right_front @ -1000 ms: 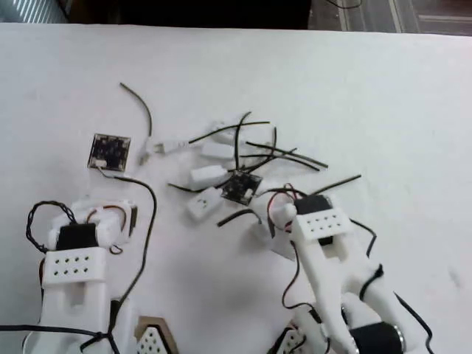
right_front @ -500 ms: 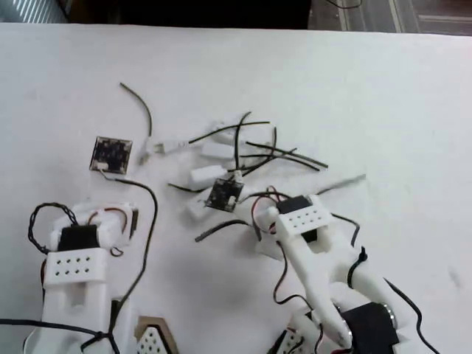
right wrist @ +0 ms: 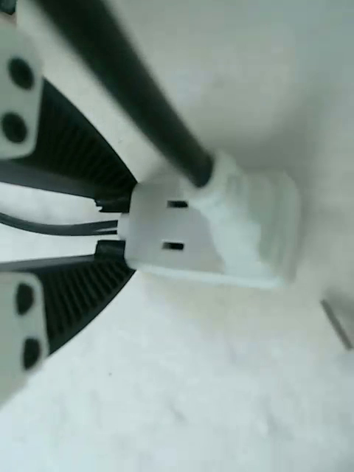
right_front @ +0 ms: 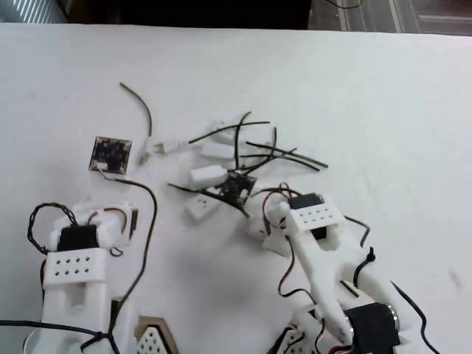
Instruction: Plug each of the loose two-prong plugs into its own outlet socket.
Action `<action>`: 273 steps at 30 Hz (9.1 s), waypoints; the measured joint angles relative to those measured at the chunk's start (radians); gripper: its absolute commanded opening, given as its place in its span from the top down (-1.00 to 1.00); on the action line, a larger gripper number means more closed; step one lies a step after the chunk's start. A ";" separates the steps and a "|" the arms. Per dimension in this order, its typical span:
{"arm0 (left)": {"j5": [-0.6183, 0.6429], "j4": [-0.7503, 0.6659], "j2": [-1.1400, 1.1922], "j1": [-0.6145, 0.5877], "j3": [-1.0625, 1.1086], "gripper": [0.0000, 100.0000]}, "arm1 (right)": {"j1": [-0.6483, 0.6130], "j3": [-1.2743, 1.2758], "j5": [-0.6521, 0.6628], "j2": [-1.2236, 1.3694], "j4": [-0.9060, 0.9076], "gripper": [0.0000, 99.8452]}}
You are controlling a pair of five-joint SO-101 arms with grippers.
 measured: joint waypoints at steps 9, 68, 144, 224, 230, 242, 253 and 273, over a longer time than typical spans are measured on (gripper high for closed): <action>0.000 -0.006 0.000 0.000 0.000 0.83 | 0.130 -0.025 0.000 0.000 0.000 0.96; 0.000 -0.006 0.000 0.000 0.000 0.83 | 0.405 -1.201 -1.007 0.865 -0.520 0.71; 0.000 -0.006 0.000 0.000 0.000 0.83 | -0.186 -0.704 -0.867 0.594 0.069 0.98; -0.040 -0.006 0.000 0.000 0.003 0.83 | 0.216 -0.512 -0.543 0.436 0.279 0.73; -0.043 -0.006 0.000 0.000 0.003 0.83 | 0.215 -0.512 -0.545 0.436 0.290 0.73; -0.043 -0.006 0.000 0.000 0.003 0.83 | 0.210 -0.594 -0.548 0.371 0.496 0.59; -0.043 -0.006 0.000 0.000 0.003 0.83 | 0.279 -0.595 -0.548 0.465 0.454 0.59; -0.043 -0.006 0.000 0.000 0.003 0.83 | 0.209 -0.629 -0.605 0.578 0.417 0.97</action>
